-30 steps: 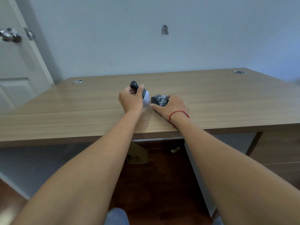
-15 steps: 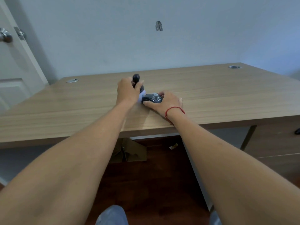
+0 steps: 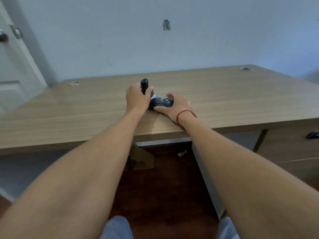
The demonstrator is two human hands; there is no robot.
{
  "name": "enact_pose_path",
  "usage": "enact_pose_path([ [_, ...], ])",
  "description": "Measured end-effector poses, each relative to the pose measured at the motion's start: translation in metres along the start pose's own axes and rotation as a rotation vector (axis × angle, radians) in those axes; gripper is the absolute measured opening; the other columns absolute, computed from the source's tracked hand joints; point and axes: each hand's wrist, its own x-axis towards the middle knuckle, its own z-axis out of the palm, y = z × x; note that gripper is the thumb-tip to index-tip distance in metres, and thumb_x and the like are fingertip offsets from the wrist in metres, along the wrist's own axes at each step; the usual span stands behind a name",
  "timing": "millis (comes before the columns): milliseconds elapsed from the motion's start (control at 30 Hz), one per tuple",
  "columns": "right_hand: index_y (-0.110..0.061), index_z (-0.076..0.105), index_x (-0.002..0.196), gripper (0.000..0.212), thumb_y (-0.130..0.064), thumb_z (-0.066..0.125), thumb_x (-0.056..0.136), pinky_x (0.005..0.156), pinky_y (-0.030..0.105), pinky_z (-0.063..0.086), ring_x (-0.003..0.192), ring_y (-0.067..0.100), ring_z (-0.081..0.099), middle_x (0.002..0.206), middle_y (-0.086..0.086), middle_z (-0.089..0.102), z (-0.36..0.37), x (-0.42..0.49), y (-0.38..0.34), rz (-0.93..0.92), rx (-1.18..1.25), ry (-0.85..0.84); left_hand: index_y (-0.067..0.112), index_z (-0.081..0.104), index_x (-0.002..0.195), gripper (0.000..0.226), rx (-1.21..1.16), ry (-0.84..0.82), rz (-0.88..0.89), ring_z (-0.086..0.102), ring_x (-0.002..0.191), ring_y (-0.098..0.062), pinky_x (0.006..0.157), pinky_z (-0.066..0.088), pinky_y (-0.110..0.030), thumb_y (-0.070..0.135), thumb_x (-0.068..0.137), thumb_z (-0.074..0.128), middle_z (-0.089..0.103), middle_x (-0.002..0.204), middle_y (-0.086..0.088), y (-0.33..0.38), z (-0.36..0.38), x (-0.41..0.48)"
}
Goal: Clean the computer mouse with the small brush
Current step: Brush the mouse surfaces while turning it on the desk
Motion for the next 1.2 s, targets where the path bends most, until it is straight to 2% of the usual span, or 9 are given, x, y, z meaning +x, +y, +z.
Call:
enact_pose_path([
  [133,-0.018,0.045,0.142,0.074,-0.046,0.074,0.080,0.117,0.047,0.030,0.132,0.024,0.048,0.142,0.003,0.054,0.001,0.004,0.003,-0.031,0.003,-0.048,-0.002,0.064,0.087,0.033,0.110,-0.060,-0.059,0.064,0.093,-0.038,0.075,0.047,-0.037,0.031,0.087,0.065,0.069,0.096,-0.023,-0.007,-0.006,0.011],
  [300,-0.017,0.038,0.146,0.075,-0.048,0.067,0.085,0.118,0.047,0.028,0.136,0.025,0.044,0.148,0.004,0.049,-0.002,0.004,0.005,-0.052,-0.045,-0.132,0.000,0.064,0.093,0.029,0.127,-0.053,-0.081,0.063,0.097,-0.040,0.075,0.045,-0.036,0.028,0.089,0.062,0.068,0.101,-0.022,-0.012,-0.006,0.004],
  [433,-0.016,0.033,0.148,0.072,-0.046,0.062,0.090,0.118,0.048,0.027,0.137,0.028,0.041,0.148,0.005,0.047,-0.008,0.000,0.008,-0.075,-0.117,-0.162,0.006,0.057,0.077,0.025,0.056,-0.067,-0.028,0.060,0.082,-0.034,0.068,0.039,-0.032,0.028,0.088,0.062,0.064,0.083,-0.013,-0.008,-0.008,-0.004],
  [533,-0.010,0.034,0.146,0.065,-0.047,0.050,0.096,0.115,0.045,0.030,0.137,0.030,0.037,0.149,0.011,0.042,-0.006,-0.001,0.008,-0.094,-0.209,-0.084,0.009,0.050,0.072,0.028,0.058,-0.138,0.072,0.049,0.072,-0.025,0.066,0.032,-0.029,0.027,0.090,0.063,0.050,0.067,-0.002,-0.006,-0.013,-0.014],
  [633,-0.009,0.033,0.147,0.064,-0.052,0.032,0.100,0.121,0.048,0.016,0.145,0.030,0.027,0.156,0.015,0.031,0.002,0.000,0.008,-0.047,-0.361,0.040,0.007,0.055,0.075,0.026,0.058,-0.181,0.129,0.051,0.071,-0.024,0.066,0.035,-0.029,0.027,0.090,0.062,0.056,0.073,-0.006,-0.008,-0.017,-0.016],
  [700,-0.008,0.039,0.142,0.062,-0.053,0.027,0.101,0.121,0.049,0.012,0.140,0.032,0.033,0.148,0.018,0.041,0.003,-0.003,0.008,0.003,-0.473,0.135,0.007,0.056,0.074,0.026,0.046,-0.193,0.153,0.051,0.070,-0.024,0.065,0.035,-0.029,0.027,0.090,0.062,0.056,0.072,-0.007,-0.007,-0.017,-0.017],
  [800,-0.005,0.047,0.134,0.063,-0.055,0.027,0.100,0.116,0.048,0.021,0.131,0.034,0.043,0.137,0.018,0.052,0.000,-0.006,0.007,0.059,-0.495,0.166,0.005,0.057,0.074,0.027,0.035,-0.193,0.162,0.051,0.069,-0.024,0.064,0.036,-0.029,0.026,0.090,0.062,0.056,0.071,-0.007,-0.003,-0.013,-0.019],
  [1000,-0.010,0.055,0.120,0.055,-0.055,0.043,0.091,0.108,0.044,0.031,0.119,0.031,0.051,0.125,0.011,0.060,-0.004,0.004,0.010,0.106,-0.244,0.096,0.000,0.061,0.083,0.032,-0.204,-0.049,0.068,0.061,0.075,-0.026,0.068,0.045,-0.033,0.031,0.089,0.063,0.067,0.080,-0.013,0.012,-0.007,-0.012],
  [1200,-0.014,0.056,0.122,0.054,-0.054,0.045,0.088,0.116,0.051,0.020,0.120,0.029,0.053,0.122,0.006,0.062,-0.006,0.003,0.009,0.111,-0.205,0.070,0.008,0.052,0.077,0.028,0.056,-0.106,0.036,0.055,0.076,-0.030,0.065,0.034,-0.030,0.030,0.090,0.061,0.058,0.078,-0.012,-0.007,0.001,-0.012],
])
